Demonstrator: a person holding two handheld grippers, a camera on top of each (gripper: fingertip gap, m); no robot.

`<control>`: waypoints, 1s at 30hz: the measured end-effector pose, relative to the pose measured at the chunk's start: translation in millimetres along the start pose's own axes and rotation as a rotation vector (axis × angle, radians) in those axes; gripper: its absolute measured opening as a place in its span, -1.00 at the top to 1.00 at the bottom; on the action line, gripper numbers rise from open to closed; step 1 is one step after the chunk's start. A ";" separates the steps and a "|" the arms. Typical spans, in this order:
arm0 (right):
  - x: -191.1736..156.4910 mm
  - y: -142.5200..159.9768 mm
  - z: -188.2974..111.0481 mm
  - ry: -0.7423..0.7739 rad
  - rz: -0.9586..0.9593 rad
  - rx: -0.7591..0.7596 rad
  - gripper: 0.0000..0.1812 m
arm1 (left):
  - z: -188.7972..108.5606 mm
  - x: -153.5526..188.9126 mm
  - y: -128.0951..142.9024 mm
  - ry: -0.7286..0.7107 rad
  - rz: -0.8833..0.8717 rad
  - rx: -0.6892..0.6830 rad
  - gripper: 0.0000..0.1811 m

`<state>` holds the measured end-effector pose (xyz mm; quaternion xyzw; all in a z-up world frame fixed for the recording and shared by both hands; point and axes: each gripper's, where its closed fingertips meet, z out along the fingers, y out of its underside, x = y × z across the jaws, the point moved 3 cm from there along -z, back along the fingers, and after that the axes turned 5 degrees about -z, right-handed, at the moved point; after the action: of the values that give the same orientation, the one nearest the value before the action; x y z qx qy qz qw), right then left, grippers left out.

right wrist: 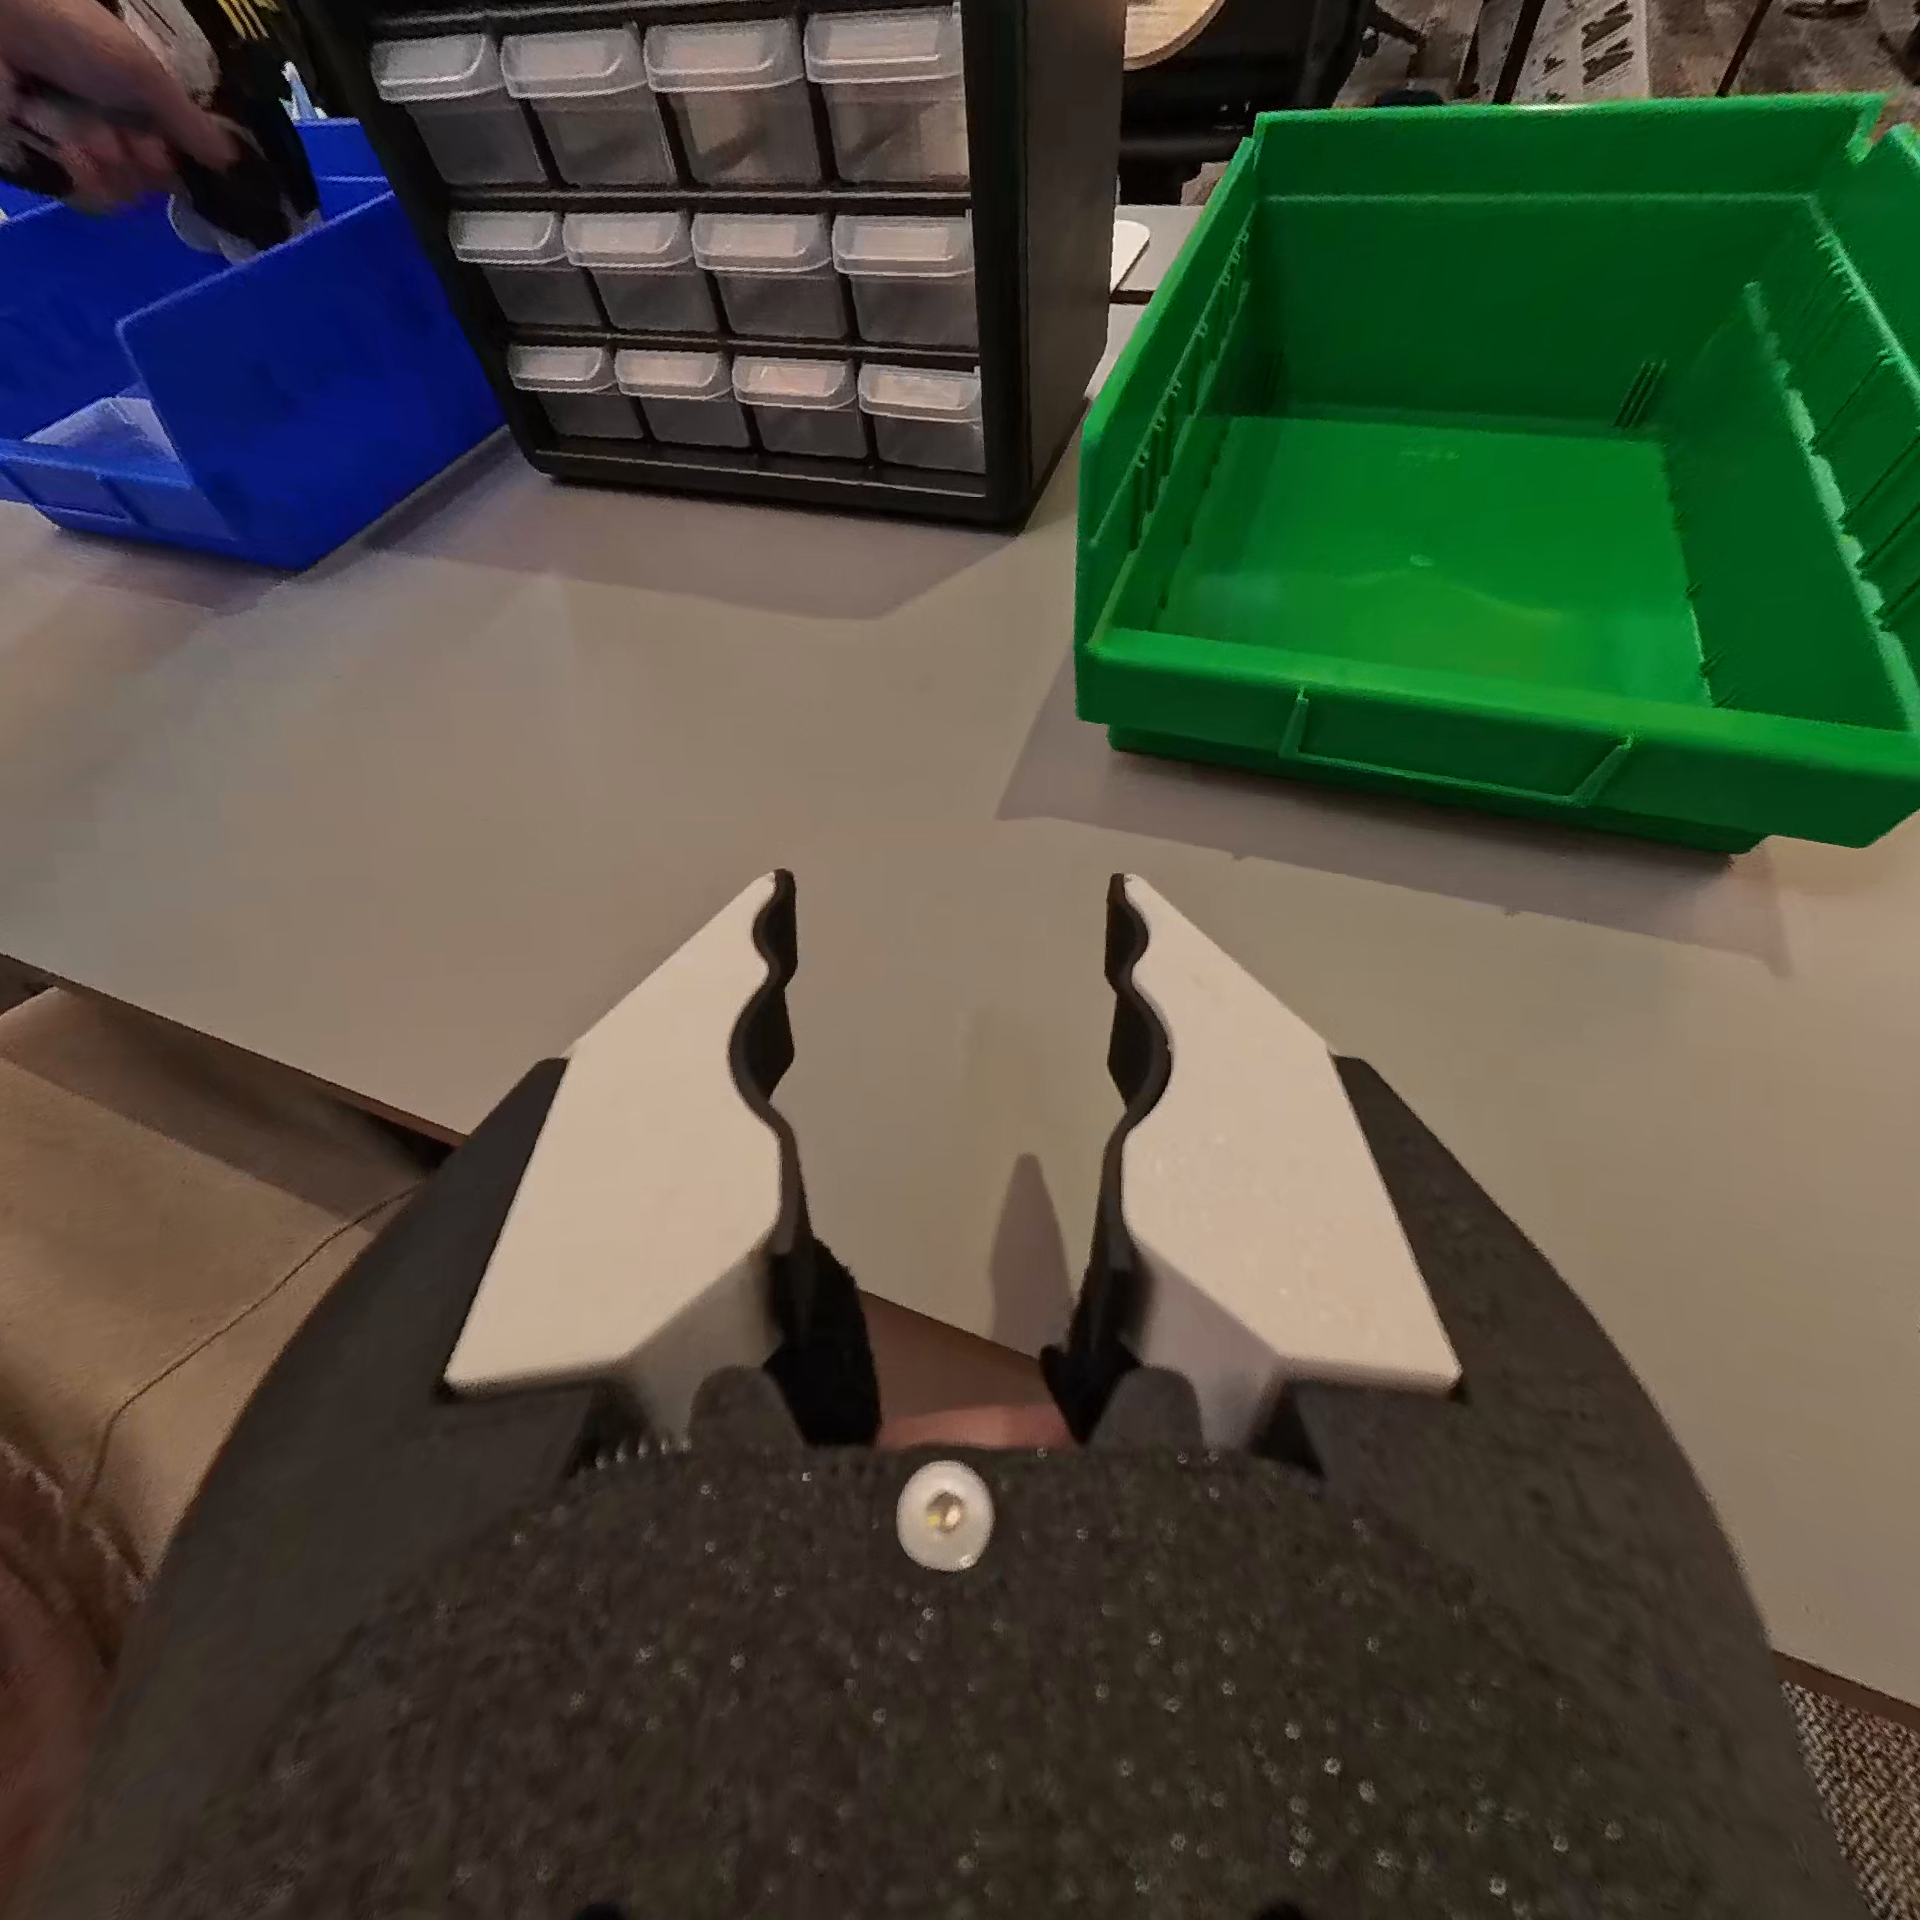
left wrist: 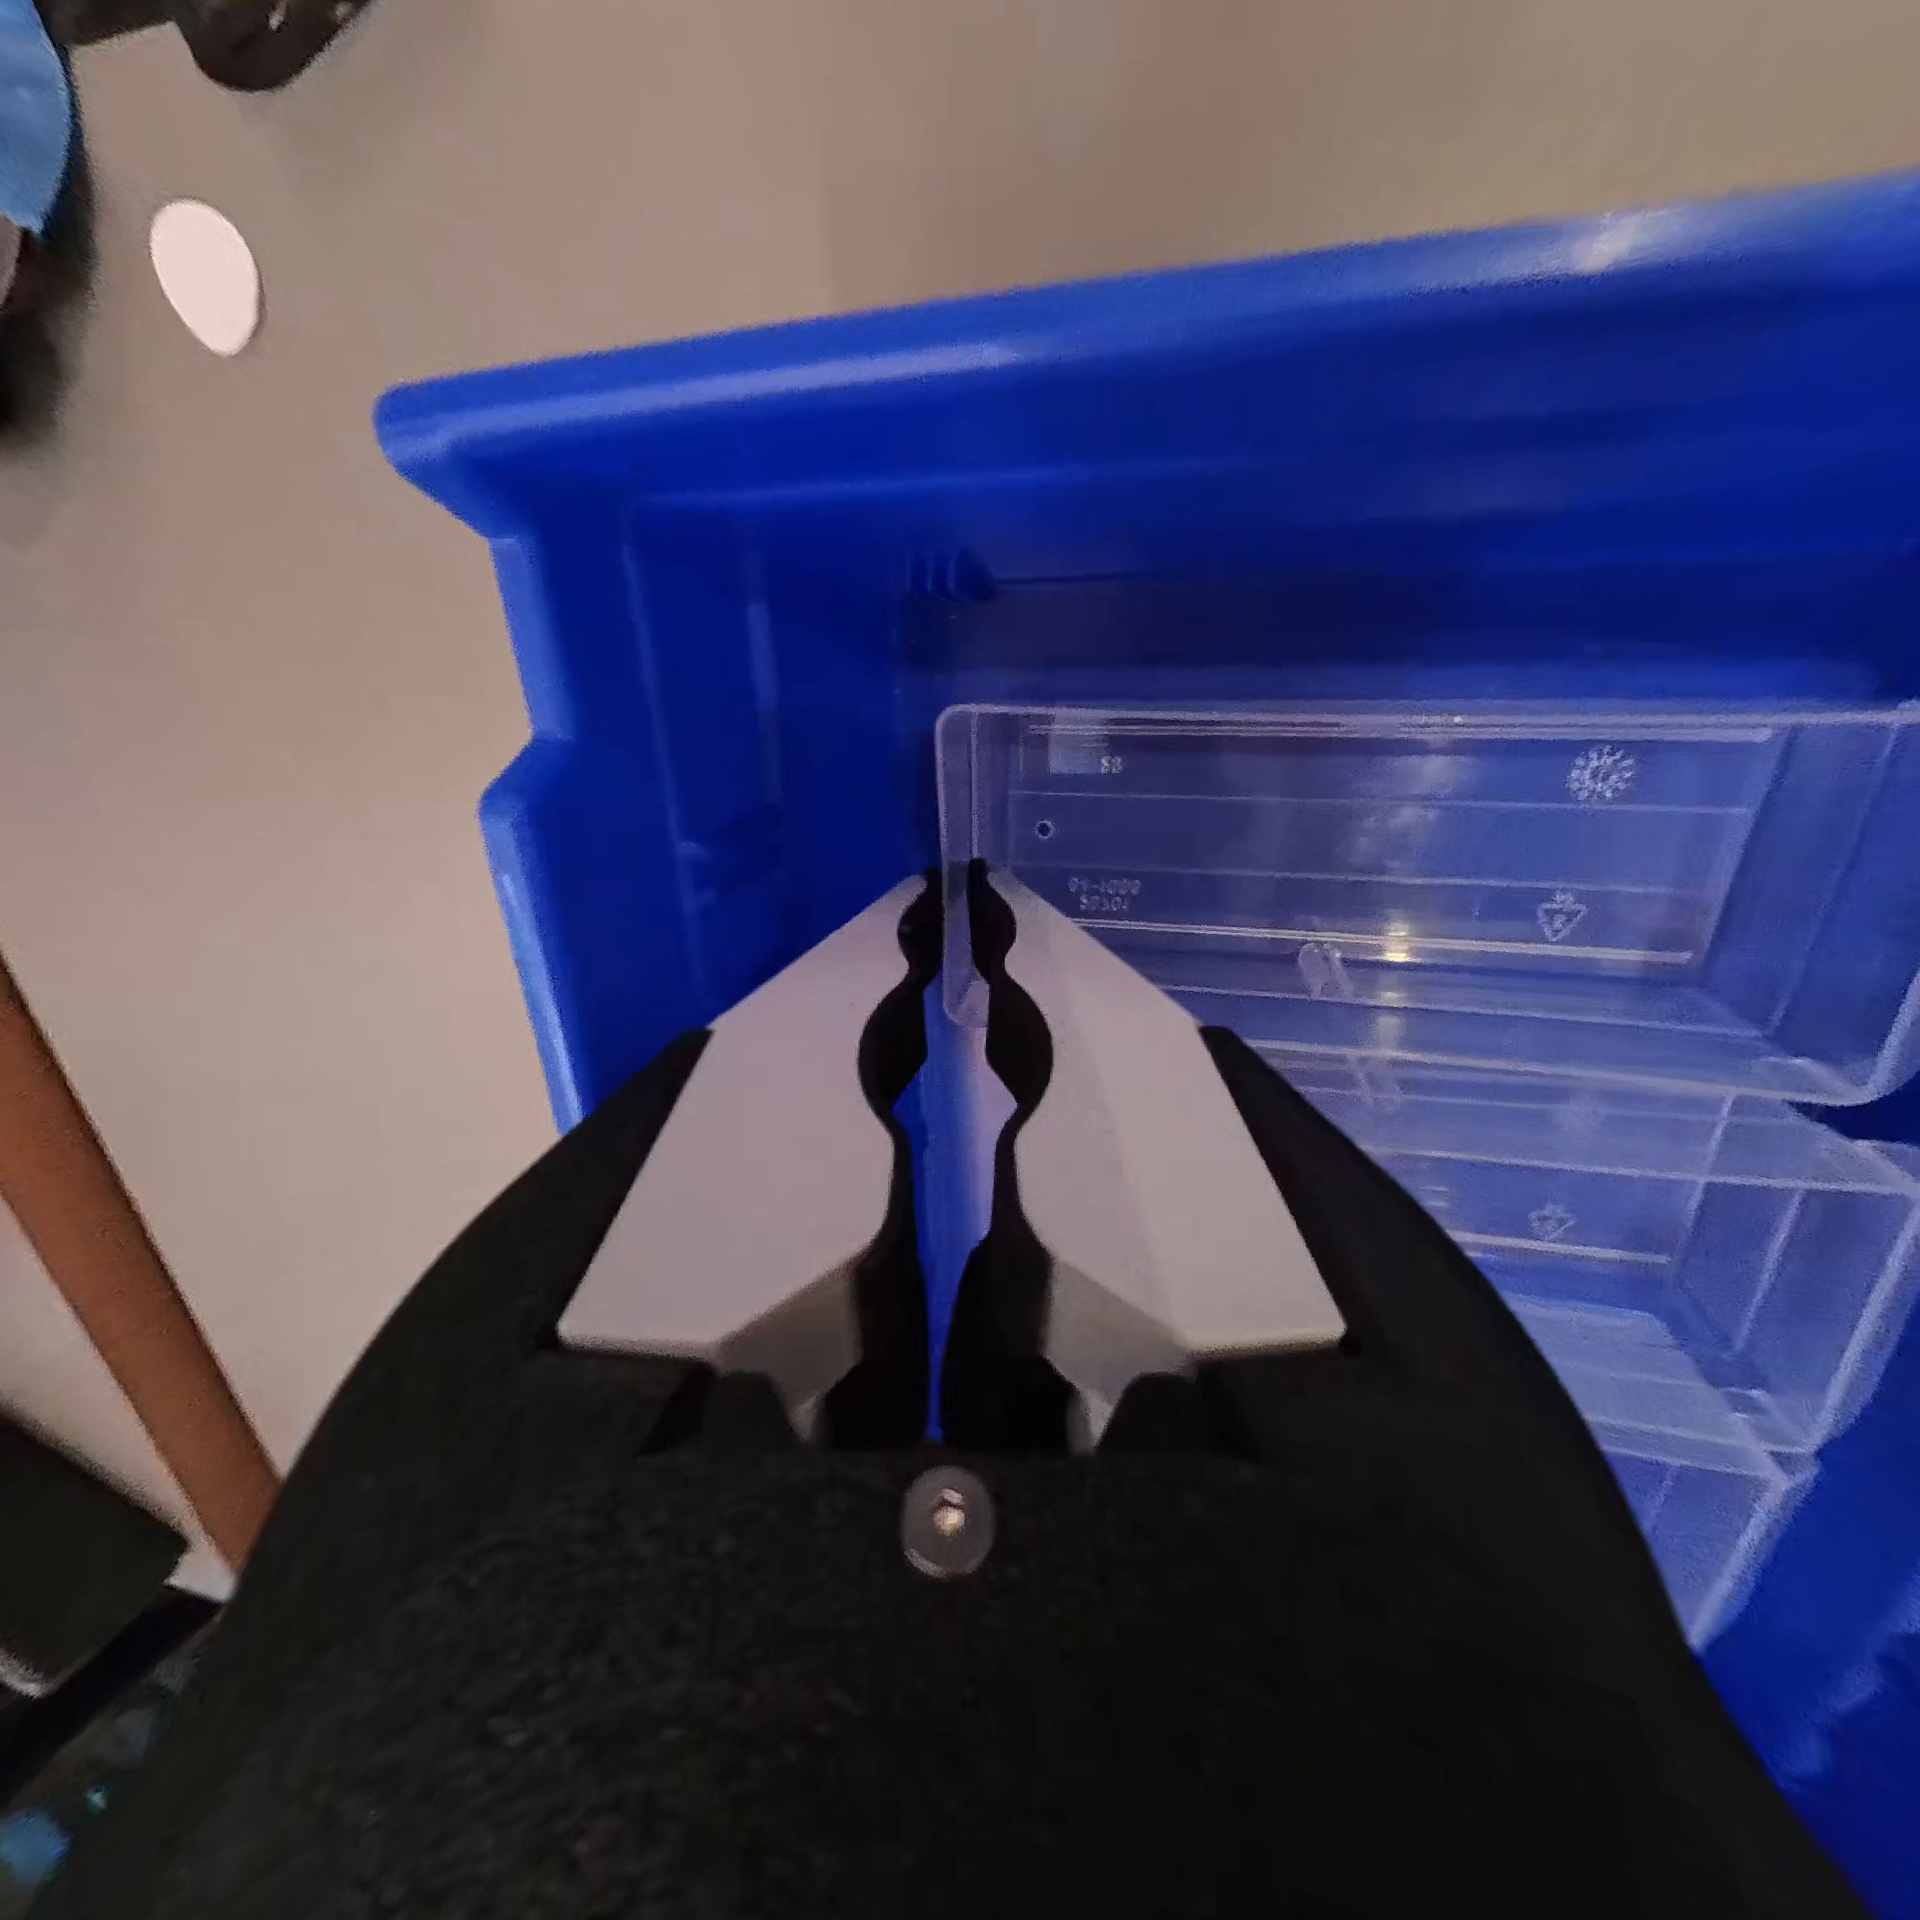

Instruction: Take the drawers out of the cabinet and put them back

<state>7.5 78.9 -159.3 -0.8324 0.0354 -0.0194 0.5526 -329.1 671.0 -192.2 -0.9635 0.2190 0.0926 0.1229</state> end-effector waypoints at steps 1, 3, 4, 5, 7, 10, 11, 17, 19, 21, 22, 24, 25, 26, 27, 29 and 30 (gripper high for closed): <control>0.2 -0.7 0.0 0.000 0.001 0.002 0.35 | -3.8 0.2 -1.6 0.000 0.027 0.012 0.98; 0.2 -1.5 0.5 -0.001 0.002 0.003 0.35 | -18.3 0.8 -7.9 0.024 0.048 0.063 1.00; -0.3 -1.5 0.7 -0.002 0.001 0.002 0.36 | -27.6 0.0 -10.3 0.035 0.060 0.082 1.00; -1.1 -1.4 0.9 -0.003 -0.002 0.001 0.36 | -37.5 -4.3 -12.5 0.019 0.079 0.098 1.00; -3.1 -1.8 0.9 -0.004 -0.010 0.001 0.36 | -59.3 -17.6 -15.8 -0.036 0.133 0.122 1.00; -5.9 -2.1 0.8 -0.003 -0.027 0.000 0.37 | -98.9 -32.2 -20.7 -0.021 0.162 0.175 1.00; -6.4 -2.2 0.7 -0.001 -0.032 -0.001 0.37 | -113.5 -35.2 -22.1 -0.003 0.175 0.200 1.00; -9.7 -4.3 1.0 0.006 -0.057 0.004 0.38 | -200.9 -16.4 -4.9 0.177 0.459 0.319 1.00; -11.2 -5.2 1.8 0.005 -0.062 0.005 0.38 | -228.8 12.1 18.3 0.298 0.628 0.373 1.00; -12.1 -6.5 3.8 0.006 -0.069 0.007 0.38 | -249.9 47.2 52.2 0.390 0.748 0.421 1.00; -12.5 -7.1 5.6 0.006 -0.071 0.006 0.38 | -253.9 67.5 75.4 0.423 0.827 0.424 1.00; -15.2 -7.8 10.8 -0.005 -0.069 0.002 0.38 | -251.3 110.3 125.9 0.481 0.978 0.413 1.00; -17.5 -8.0 14.3 -0.015 -0.072 0.000 0.38 | -244.9 133.6 151.3 0.521 1.039 0.397 1.00; -20.3 -7.9 18.1 -0.026 -0.080 -0.004 0.38 | -233.6 156.3 174.5 0.545 1.087 0.374 1.00; -23.4 -7.8 22.2 -0.035 -0.089 -0.012 0.38 | -217.5 179.1 193.8 0.555 1.110 0.351 1.00; -31.1 -11.3 30.5 -0.054 -0.095 -0.010 0.38 | -178.2 222.0 226.4 0.563 1.091 0.264 1.00; -36.2 -14.2 34.8 -0.068 -0.084 -0.004 0.38 | -161.7 239.0 234.3 0.545 1.083 0.237 1.00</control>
<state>-25.5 119.2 -159.6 -0.8344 -0.0183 -0.0144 0.5507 -201.2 325.9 -139.7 -0.6844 0.7094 -0.1328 0.1041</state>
